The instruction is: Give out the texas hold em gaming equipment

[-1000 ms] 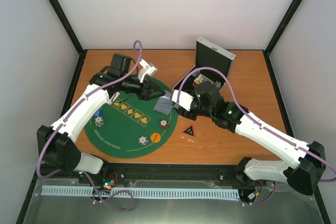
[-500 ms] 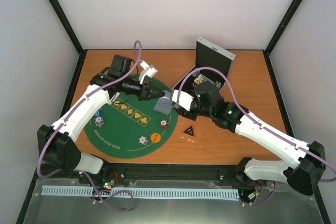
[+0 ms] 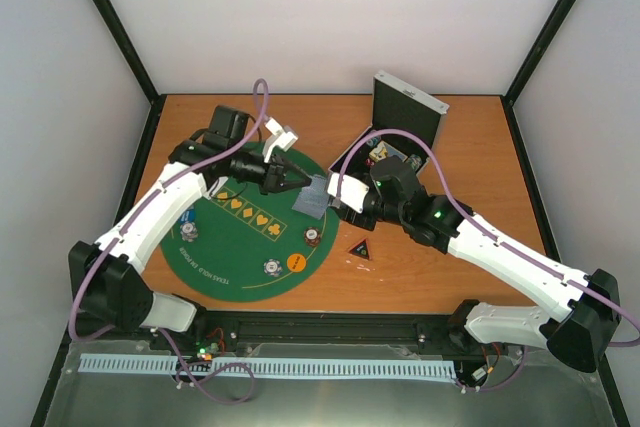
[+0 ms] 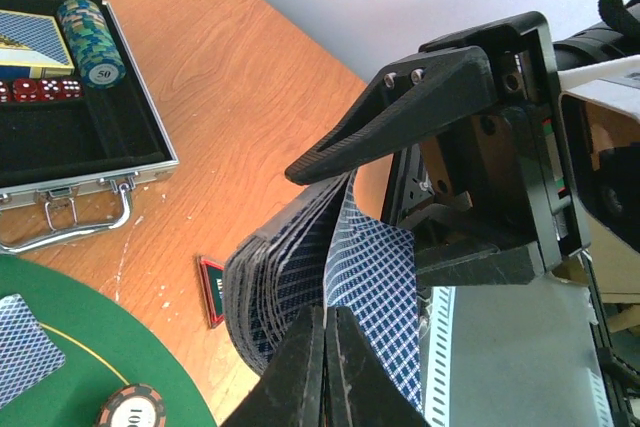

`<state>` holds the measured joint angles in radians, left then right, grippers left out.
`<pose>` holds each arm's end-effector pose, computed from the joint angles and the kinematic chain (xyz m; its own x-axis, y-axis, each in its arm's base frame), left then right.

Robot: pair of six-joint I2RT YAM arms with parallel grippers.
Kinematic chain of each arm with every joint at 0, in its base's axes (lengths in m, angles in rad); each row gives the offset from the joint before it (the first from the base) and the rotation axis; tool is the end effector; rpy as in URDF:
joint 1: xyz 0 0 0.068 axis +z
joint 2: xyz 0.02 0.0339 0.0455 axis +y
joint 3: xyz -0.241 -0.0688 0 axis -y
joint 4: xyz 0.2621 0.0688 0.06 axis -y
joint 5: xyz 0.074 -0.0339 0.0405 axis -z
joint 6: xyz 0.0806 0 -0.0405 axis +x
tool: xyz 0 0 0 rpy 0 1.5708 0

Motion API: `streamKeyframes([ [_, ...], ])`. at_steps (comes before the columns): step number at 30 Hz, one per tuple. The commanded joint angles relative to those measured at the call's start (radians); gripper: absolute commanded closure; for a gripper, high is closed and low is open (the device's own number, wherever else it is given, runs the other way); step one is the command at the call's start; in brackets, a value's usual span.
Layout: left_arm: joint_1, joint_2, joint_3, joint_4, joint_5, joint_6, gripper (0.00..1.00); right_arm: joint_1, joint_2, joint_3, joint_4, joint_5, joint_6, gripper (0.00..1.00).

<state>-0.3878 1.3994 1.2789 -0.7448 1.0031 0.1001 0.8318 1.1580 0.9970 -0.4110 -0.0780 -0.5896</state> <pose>0.2728 -0.1848 0.2897 -0.6303 0.3155 -0.7093 0.7763 0.2608 -0.5739 0.2119 0.2418 0.2679 0.1312 -0.6790 -0.7223 -0.8519 0.2954 -0.4325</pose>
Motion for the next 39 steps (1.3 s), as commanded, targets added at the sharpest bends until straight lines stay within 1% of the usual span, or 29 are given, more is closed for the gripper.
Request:
streamKeyframes([
  [1, 0.006, -0.026, -0.011, -0.016, 0.051, 0.022, 0.96, 0.006, -0.031, -0.002, 0.027, 0.018, 0.007, 0.48],
  [3, 0.006, -0.025, -0.019, -0.006, 0.057, 0.015, 0.77, 0.006, -0.029, 0.001, 0.029, 0.015, 0.009, 0.48],
  [4, 0.006, -0.024, -0.025, -0.001, 0.06, 0.01, 0.72, 0.006, -0.028, 0.001, 0.029, 0.014, 0.008, 0.48],
  [5, 0.006, -0.023, -0.035, 0.006, 0.065, 0.004, 0.7, 0.006, -0.027, 0.003, 0.029, 0.014, 0.009, 0.48],
  [6, 0.006, -0.023, -0.043, 0.013, 0.071, 0.0, 0.7, 0.006, -0.027, 0.002, 0.029, 0.013, 0.008, 0.48],
  [8, 0.006, -0.022, -0.057, 0.02, 0.078, -0.006, 0.72, 0.006, -0.026, 0.002, 0.029, 0.013, 0.008, 0.48],
  [13, 0.004, -0.019, -0.064, 0.028, 0.105, -0.012, 0.85, 0.006, -0.023, 0.003, 0.031, 0.012, 0.009, 0.48],
  [16, 0.004, -0.018, -0.054, 0.012, 0.106, 0.004, 0.99, 0.006, -0.021, 0.003, 0.032, 0.015, 0.008, 0.48],
  [23, 0.011, -0.026, 0.055, -0.069, 0.057, 0.073, 1.0, 0.006, -0.028, -0.009, 0.026, 0.025, 0.007, 0.48],
  [33, 0.029, -0.035, 0.123, -0.119, 0.088, 0.119, 0.99, 0.005, -0.032, -0.018, 0.027, 0.028, 0.01, 0.48],
  [36, 0.053, -0.035, 0.162, -0.122, 0.082, 0.115, 0.99, 0.005, -0.031, -0.017, 0.025, 0.028, 0.011, 0.48],
  [39, 0.114, -0.039, 0.213, -0.116, 0.053, 0.104, 0.99, 0.004, -0.032, -0.015, 0.021, 0.028, 0.011, 0.48],
])
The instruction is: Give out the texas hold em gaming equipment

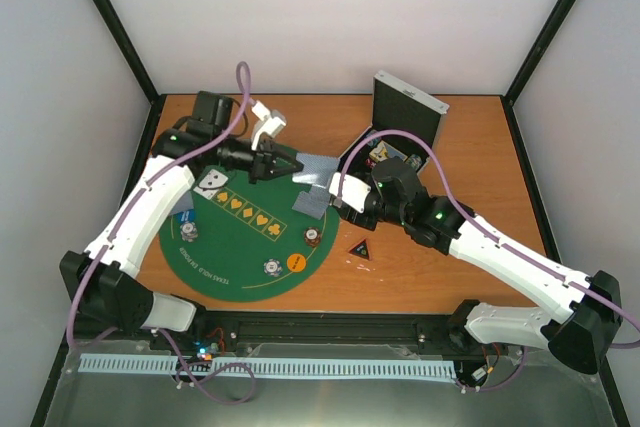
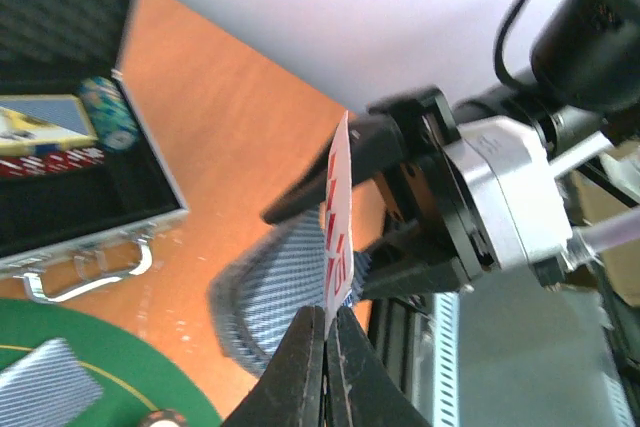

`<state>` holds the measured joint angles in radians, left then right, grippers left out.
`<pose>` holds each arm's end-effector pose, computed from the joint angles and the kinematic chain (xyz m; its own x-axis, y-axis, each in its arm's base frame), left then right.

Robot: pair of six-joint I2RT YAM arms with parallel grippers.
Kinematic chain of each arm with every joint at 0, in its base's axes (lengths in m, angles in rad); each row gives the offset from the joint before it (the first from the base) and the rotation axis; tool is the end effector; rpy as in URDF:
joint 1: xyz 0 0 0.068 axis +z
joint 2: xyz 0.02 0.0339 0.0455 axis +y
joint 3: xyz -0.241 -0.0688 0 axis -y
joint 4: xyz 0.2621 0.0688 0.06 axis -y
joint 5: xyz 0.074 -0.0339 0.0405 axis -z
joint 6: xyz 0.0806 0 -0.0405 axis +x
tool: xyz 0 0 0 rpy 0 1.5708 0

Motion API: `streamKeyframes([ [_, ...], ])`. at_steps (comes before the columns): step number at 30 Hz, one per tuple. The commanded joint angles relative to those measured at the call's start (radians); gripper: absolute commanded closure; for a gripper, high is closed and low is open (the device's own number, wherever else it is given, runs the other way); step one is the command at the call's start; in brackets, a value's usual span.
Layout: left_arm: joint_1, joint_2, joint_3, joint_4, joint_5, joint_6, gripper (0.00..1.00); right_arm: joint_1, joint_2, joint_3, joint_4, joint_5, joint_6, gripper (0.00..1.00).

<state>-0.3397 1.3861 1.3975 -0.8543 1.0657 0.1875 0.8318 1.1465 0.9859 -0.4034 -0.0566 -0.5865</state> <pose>0.2710 -0.1706 0.3290 -0.5592 0.2933 -0.7754 0.8290 0.2113 -0.5179 0.2119 0.2393 0.2679 0.1264 -0.6817 -0.7206 -0.8407 0.3120 -0.4425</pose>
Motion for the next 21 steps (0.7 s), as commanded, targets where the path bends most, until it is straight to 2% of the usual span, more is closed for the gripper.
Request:
streamKeyframes([
  [1, 0.084, -0.029, 0.112, -0.004, -0.039, 0.015, 0.99, 0.004, -0.021, -0.003, 0.012, 0.005, 0.009, 0.48],
  [5, 0.166, -0.042, 0.145, 0.001, -0.21, 0.084, 0.99, 0.004, -0.022, 0.004, 0.001, -0.005, 0.007, 0.48],
  [11, 0.42, -0.054, 0.044, 0.093, -0.393, 0.269, 0.99, 0.006, -0.039, 0.016, -0.006, -0.031, 0.01, 0.48],
  [15, 0.473, -0.071, -0.169, 0.32, -0.622, 0.459, 0.99, 0.005, -0.036, 0.022, -0.016, -0.035, 0.006, 0.48],
  [18, 0.473, -0.08, -0.347, 0.522, -0.678, 0.616, 0.99, 0.005, -0.031, 0.025, -0.014, -0.032, 0.006, 0.48],
  [21, 0.472, -0.023, -0.43, 0.652, -0.708, 0.657, 0.99, 0.006, -0.029, 0.032, -0.011, -0.039, 0.013, 0.48],
])
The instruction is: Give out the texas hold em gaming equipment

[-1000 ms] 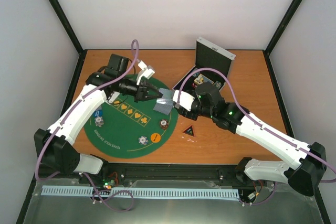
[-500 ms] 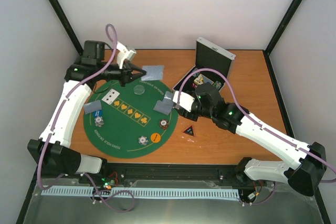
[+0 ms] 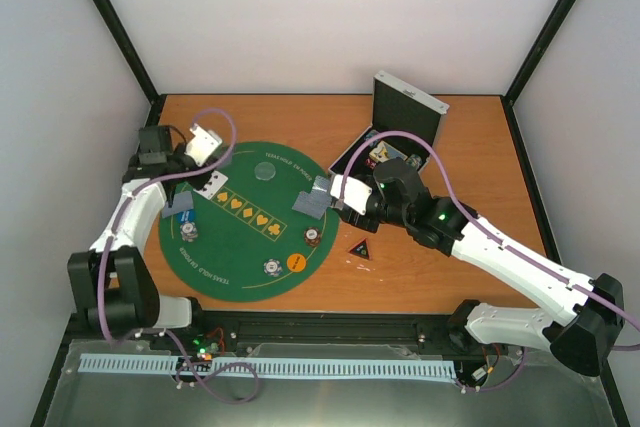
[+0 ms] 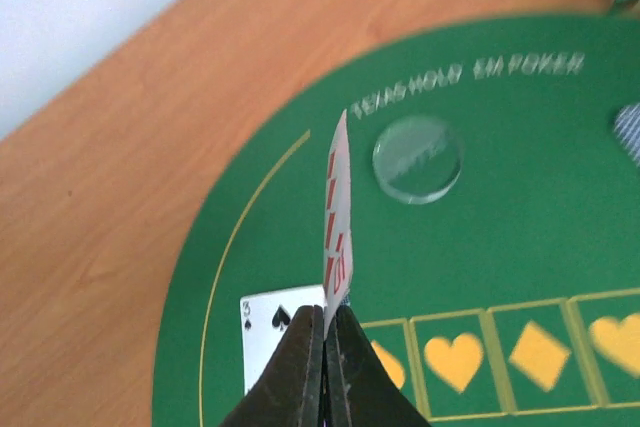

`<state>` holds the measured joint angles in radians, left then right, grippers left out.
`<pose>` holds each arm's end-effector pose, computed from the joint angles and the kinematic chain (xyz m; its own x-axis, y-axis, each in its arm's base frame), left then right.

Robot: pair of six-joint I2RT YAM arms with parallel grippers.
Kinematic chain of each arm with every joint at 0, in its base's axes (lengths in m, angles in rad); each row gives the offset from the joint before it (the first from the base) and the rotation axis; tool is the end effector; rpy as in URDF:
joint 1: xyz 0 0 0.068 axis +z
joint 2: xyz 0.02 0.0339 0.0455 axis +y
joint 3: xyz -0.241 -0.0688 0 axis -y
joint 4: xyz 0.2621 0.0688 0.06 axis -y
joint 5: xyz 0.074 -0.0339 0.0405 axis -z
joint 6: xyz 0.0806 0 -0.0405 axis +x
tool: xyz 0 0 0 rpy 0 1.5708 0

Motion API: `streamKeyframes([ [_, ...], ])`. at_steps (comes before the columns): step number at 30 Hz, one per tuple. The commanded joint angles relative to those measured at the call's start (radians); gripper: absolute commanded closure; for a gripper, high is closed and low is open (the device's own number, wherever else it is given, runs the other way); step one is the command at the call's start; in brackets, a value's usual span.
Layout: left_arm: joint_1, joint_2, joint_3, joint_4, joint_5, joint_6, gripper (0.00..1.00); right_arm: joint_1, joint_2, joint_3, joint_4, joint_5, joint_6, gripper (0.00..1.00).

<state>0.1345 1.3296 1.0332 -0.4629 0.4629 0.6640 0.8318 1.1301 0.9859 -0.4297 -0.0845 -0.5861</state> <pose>0.3384 0.0095 0.2278 -0.4134 0.5005 -0.7607 0.5787 0.7894 0.2049 0.2070 0.2373 0.2694 0.1291 -0.6766 -0.7250 -0.8556 0.2935 -0.4263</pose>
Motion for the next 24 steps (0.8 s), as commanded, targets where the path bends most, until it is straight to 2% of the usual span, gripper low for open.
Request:
streamKeyframes([
  [1, -0.003, 0.054, -0.084, 0.29, -0.1, 0.191, 0.99, 0.005, -0.013, 0.033, 0.016, -0.012, 0.014, 0.48],
  [9, -0.037, 0.14, -0.196, 0.527, -0.039, 0.347, 0.99, 0.006, -0.013, 0.045, 0.003, -0.013, 0.025, 0.48],
  [12, -0.042, 0.155, -0.271, 0.567, -0.009, 0.476, 0.99, 0.006, -0.012, 0.048, 0.002, -0.018, 0.036, 0.48],
  [15, -0.05, 0.17, -0.371, 0.638, -0.051, 0.595, 0.99, 0.006, -0.012, 0.052, 0.002, -0.017, 0.043, 0.48],
  [20, -0.05, 0.148, -0.476, 0.627, -0.042, 0.708, 0.99, 0.006, -0.014, 0.05, -0.001, -0.019, 0.042, 0.48],
  [24, -0.049, 0.145, -0.493, 0.503, -0.017, 0.764, 0.99, 0.006, -0.006, 0.057, -0.004, -0.021, 0.042, 0.48],
])
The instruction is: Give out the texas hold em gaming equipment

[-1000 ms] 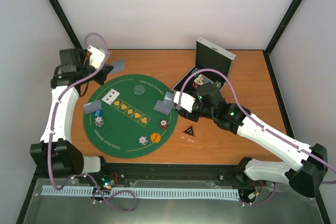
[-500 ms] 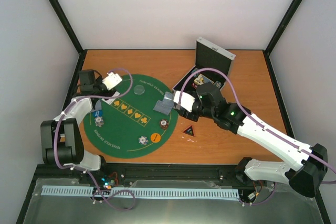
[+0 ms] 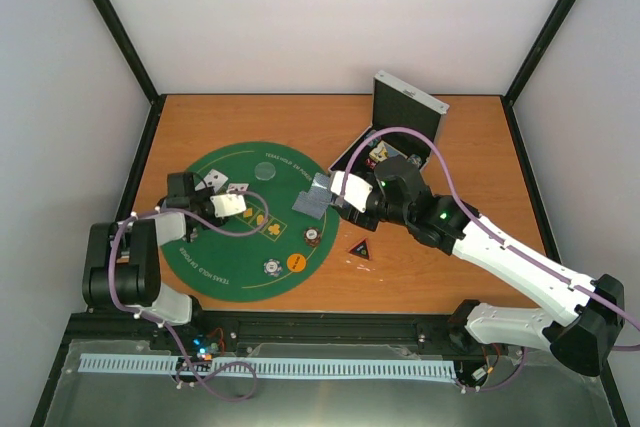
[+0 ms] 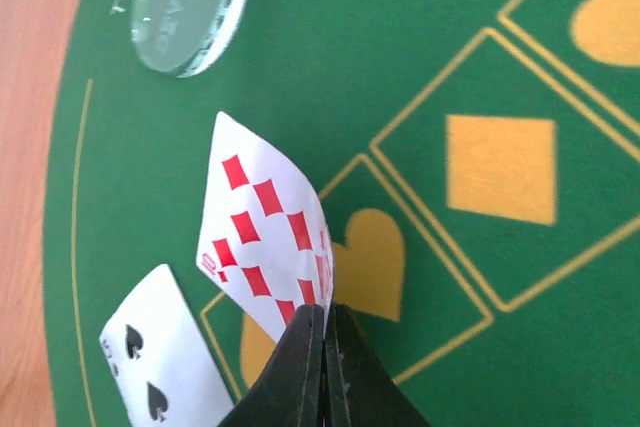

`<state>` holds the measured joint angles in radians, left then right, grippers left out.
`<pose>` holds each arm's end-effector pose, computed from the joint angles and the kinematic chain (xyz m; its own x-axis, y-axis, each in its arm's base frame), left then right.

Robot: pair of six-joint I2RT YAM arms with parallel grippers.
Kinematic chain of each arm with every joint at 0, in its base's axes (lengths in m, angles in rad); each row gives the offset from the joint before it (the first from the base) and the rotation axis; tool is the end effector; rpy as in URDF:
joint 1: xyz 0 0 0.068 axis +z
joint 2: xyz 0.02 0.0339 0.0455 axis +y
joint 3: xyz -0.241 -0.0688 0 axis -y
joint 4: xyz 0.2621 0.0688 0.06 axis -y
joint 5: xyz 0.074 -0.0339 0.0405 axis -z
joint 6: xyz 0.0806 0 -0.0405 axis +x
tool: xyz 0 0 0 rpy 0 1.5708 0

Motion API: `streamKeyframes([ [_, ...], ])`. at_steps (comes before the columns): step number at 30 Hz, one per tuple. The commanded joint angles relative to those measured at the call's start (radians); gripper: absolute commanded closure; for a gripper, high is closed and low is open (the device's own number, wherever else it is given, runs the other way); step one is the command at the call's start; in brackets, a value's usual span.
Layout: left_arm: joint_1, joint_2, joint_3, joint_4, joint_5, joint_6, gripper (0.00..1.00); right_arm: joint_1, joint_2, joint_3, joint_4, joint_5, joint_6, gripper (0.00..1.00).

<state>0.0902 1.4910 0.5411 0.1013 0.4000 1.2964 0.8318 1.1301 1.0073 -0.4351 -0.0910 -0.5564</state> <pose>0.3017 -0.0042 0.0642 -0.0356 0.8870 -0.4604 0.7663 0.3199 0.5571 0.2071 0.2382 0.2772 0.1134 -0.6564 -0.7458 -0.8575 0.3145 -0.4072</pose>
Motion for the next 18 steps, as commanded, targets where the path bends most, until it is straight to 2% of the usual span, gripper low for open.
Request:
streamKeyframes([
  [1, -0.001, -0.01, -0.003, -0.08, 0.042, 0.148, 0.99, 0.005, -0.007, 0.036, 0.001, -0.015, 0.014, 0.48],
  [6, 0.023, 0.018, -0.01, -0.106, 0.033, 0.231, 0.99, 0.006, -0.016, 0.03, 0.0, -0.011, 0.01, 0.48],
  [18, 0.041, 0.12, 0.086, -0.082, -0.032, 0.277, 0.99, 0.006, -0.032, 0.026, -0.015, 0.003, 0.01, 0.48],
])
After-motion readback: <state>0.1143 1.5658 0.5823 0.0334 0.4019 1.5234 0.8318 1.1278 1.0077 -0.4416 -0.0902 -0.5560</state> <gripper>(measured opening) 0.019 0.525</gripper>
